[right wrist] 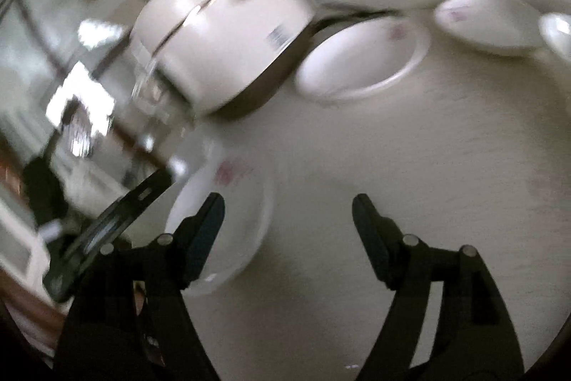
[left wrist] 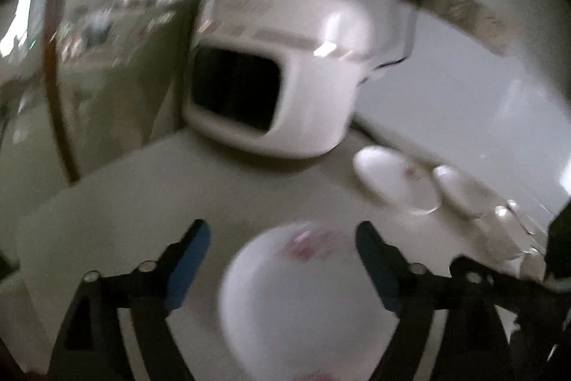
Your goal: Organize plates and bowls
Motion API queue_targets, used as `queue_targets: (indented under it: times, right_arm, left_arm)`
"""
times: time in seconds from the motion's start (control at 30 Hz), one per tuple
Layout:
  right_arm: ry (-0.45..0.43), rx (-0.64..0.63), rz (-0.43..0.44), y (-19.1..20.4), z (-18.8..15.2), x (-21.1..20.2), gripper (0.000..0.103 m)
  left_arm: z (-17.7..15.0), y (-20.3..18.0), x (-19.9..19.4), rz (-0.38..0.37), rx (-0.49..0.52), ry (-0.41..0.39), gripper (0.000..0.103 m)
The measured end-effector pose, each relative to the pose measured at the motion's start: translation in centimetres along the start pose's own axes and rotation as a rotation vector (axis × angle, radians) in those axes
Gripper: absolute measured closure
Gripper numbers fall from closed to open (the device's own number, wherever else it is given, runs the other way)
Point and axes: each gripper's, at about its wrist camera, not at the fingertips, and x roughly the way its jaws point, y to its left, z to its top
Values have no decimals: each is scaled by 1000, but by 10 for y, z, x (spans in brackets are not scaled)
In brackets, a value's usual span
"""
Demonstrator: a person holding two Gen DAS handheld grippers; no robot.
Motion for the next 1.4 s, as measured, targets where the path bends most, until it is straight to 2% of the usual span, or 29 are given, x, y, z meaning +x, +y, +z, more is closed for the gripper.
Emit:
queue_targets:
  times: [0.13, 0.23, 0.27, 0.33, 0.4, 0.5, 0.6, 0.83, 0.97, 1.03, 1.13, 1.2, 1.27, 1.33, 1.4]
  right_arm:
    - [-139, 79, -107, -29, 9, -27, 26]
    - [-190, 124, -170, -44, 12, -33, 27]
    - [-193, 145, -165, -48, 13, -35, 28]
    - [-218, 156, -160, -49, 14, -38, 28]
    - [-235, 129, -167, -48, 15, -42, 28]
    - [-241, 73, -188, -39, 14, -40, 28]
    - [-230, 8, -218, -27, 14, -35, 28]
    - [-200, 80, -345, -41, 54, 10, 33]
    - [-167, 125, -380, -49, 80, 42, 44]
    - [-115, 165, -409, -58, 89, 57, 47]
    - [-102, 154, -455, -59, 99, 65, 55]
    - [-79, 106, -499, -55, 99, 69, 77]
    - [-65, 57, -497, -47, 94, 68, 83]
    - [-50, 12, -545, -40, 82, 59, 83]
    - [-45, 24, -530, -42, 71, 46, 83]
  left_arm:
    - [-8, -17, -17, -75, 73, -165, 17]
    - [-19, -26, -31, -146, 114, -227, 15]
    - [-22, -31, -38, -148, 140, -263, 14]
    - [-25, -37, -42, -168, 161, -279, 10]
    - [-28, -40, -41, -212, 161, -265, 2]
    - [-31, -46, -37, -165, 189, -260, 0]
    - [-31, -54, -37, -159, 214, -251, 0]
    - [-25, -56, -38, -179, 229, -240, 0]
    - [-22, -53, -35, -182, 215, -228, 0]
    - [-22, -54, -34, -170, 216, -220, 0]
    - [-22, -55, -35, -159, 218, -220, 0]
    - [-22, -55, -36, -154, 216, -224, 0]
    - [-21, -54, -34, -154, 211, -217, 0]
    - [-20, -53, -32, -149, 203, -207, 0]
    - [-20, -52, -32, -143, 196, -206, 0]
